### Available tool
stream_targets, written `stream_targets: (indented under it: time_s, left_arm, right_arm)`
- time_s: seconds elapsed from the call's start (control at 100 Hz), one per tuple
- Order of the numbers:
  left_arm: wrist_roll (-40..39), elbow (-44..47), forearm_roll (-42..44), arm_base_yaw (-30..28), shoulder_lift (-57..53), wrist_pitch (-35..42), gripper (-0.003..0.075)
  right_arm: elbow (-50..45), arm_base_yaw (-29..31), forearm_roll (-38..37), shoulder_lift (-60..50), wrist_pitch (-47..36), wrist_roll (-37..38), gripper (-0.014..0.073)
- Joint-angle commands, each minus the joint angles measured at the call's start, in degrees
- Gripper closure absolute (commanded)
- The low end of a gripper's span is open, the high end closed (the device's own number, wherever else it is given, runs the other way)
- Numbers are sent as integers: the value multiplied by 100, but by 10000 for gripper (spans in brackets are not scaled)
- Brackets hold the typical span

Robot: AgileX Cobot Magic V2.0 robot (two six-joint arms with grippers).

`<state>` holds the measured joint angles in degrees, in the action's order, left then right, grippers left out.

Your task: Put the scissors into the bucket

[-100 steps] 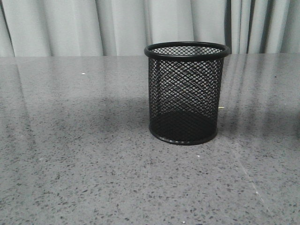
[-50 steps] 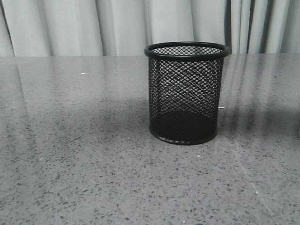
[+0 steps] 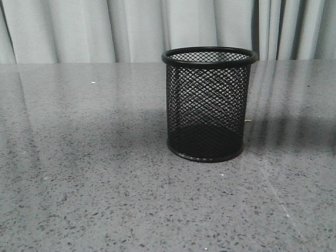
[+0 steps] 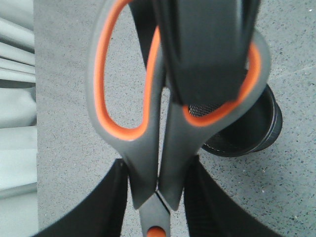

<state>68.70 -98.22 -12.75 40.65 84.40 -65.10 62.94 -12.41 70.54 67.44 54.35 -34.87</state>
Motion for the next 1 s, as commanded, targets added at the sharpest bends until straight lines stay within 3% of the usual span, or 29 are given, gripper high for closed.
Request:
stream_targets:
  time_s: [0.0,0.14,0.24,0.41,0.48,0.61,0.8,0.99]
  left_arm:
    - [-61,-193,-199,69,-193,343,638]
    - [-74,-193,-210,69,-193,343,622]
    - [-74,-193,-223,69,-193,298,531]
    - [-74,-193,-316,69,-204,299,209]
    - [-74,-193,-316,69,-214,297,137]
    - [-330,-203,-268,30,-296,297,153]
    - [-1492,-351,149,-363,-565,278,223]
    - [-2441,-366,164,-1088,-903,215,230]
  right_arm:
    - [194,-82,404,-19,-173,-159,264]
    - [194,-94,404,-14,-312,-230,496]
    - [194,-94,404,-14,-336,-348,669]
    - [194,-94,404,-14,-364,-363,659]
    - [194,-94,404,-14,-417,-363,659]
    - [194,-94,363,-14,-479,-426,659]
    - [567,129,-108,-26,-151,-425,657]
    - [1292,316,-1250,-26,381,125,637]
